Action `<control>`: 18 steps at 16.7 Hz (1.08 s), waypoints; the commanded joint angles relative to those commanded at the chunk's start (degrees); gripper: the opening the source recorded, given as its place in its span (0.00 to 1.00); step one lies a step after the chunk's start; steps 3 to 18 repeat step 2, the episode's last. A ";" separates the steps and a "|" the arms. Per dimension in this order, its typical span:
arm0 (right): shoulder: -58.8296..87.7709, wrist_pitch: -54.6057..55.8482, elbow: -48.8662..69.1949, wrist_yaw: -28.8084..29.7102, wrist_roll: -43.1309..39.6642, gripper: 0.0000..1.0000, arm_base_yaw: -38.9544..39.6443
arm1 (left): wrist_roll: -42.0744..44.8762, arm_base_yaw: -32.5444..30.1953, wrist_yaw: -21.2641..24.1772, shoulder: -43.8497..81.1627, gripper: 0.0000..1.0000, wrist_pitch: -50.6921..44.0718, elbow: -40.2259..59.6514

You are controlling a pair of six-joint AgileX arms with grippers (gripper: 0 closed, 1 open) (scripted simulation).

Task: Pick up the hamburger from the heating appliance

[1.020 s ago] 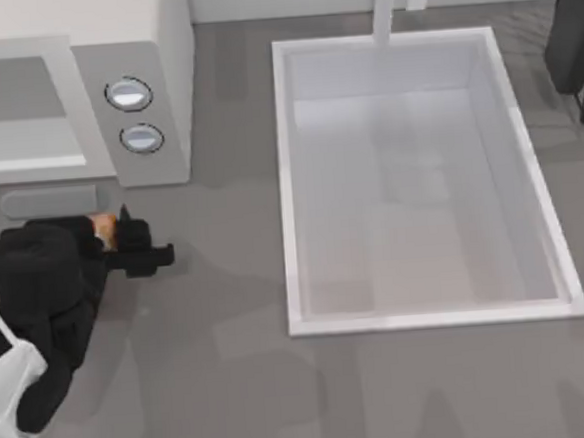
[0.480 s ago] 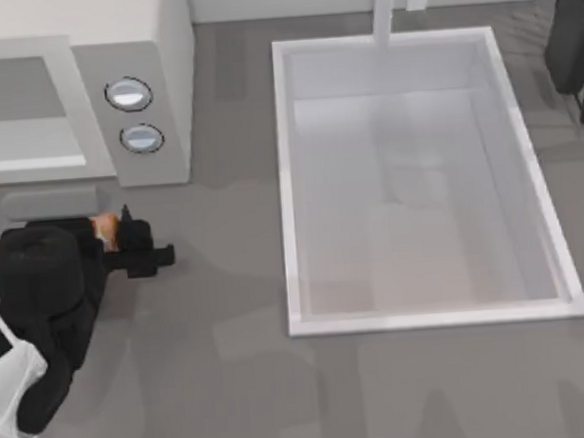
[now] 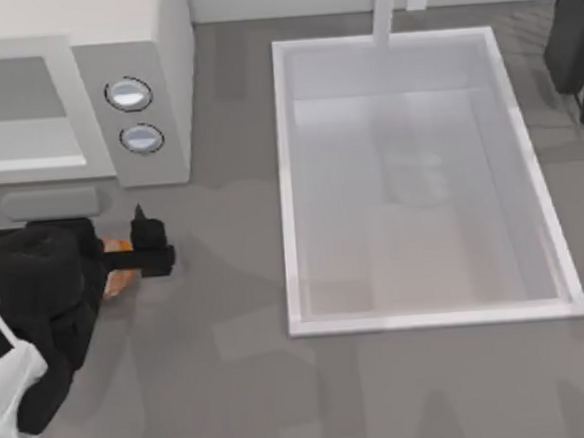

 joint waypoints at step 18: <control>0.00 0.00 0.00 0.00 0.00 1.00 0.00 | 0.00 0.00 0.00 0.00 1.00 0.00 0.00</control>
